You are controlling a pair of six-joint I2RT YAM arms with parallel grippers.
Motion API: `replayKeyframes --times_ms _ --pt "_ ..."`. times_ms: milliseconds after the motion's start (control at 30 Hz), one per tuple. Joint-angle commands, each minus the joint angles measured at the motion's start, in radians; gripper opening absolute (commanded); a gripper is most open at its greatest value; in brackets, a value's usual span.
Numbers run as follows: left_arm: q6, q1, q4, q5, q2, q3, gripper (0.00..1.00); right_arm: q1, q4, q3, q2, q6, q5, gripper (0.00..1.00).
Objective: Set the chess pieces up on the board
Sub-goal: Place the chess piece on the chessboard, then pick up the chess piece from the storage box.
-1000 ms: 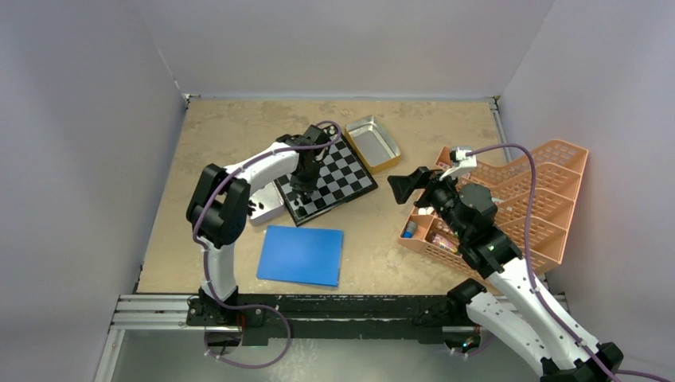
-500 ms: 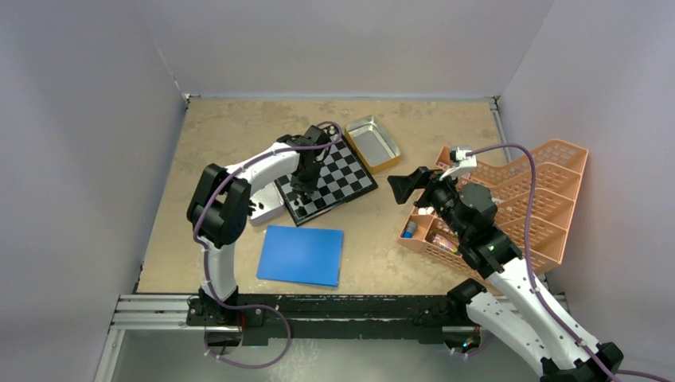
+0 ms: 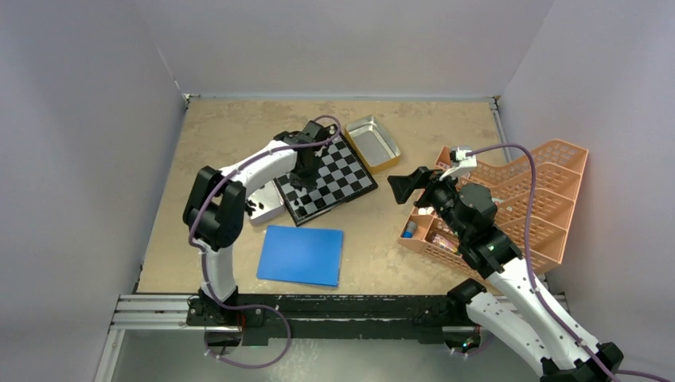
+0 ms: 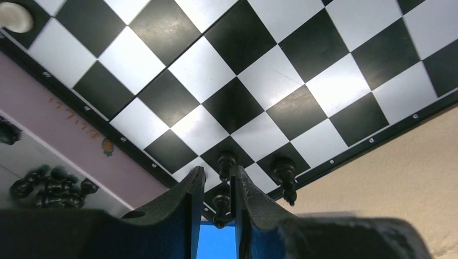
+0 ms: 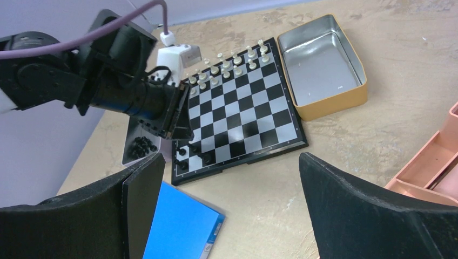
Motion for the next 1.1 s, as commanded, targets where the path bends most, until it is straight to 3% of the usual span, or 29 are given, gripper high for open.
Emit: replayKeyframes --times_ms 0,267,633,767,1067 --pt "-0.013 -0.004 0.006 -0.051 -0.115 0.055 0.24 -0.002 0.044 0.023 -0.003 -0.016 -0.002 0.96" --pt "-0.042 0.054 -0.021 -0.101 -0.18 0.036 0.23 -0.002 0.041 0.023 -0.003 -0.016 -0.006 0.96" --pt "-0.079 0.323 0.057 -0.047 -0.349 -0.101 0.23 -0.003 0.047 0.016 -0.006 -0.016 -0.014 0.96" --pt "-0.093 0.359 0.079 -0.089 -0.367 -0.121 0.26 -0.002 0.047 0.018 -0.008 -0.017 -0.014 0.96" --pt "-0.161 0.431 0.153 0.007 -0.313 -0.157 0.28 -0.003 0.052 0.015 -0.008 -0.016 -0.023 0.96"
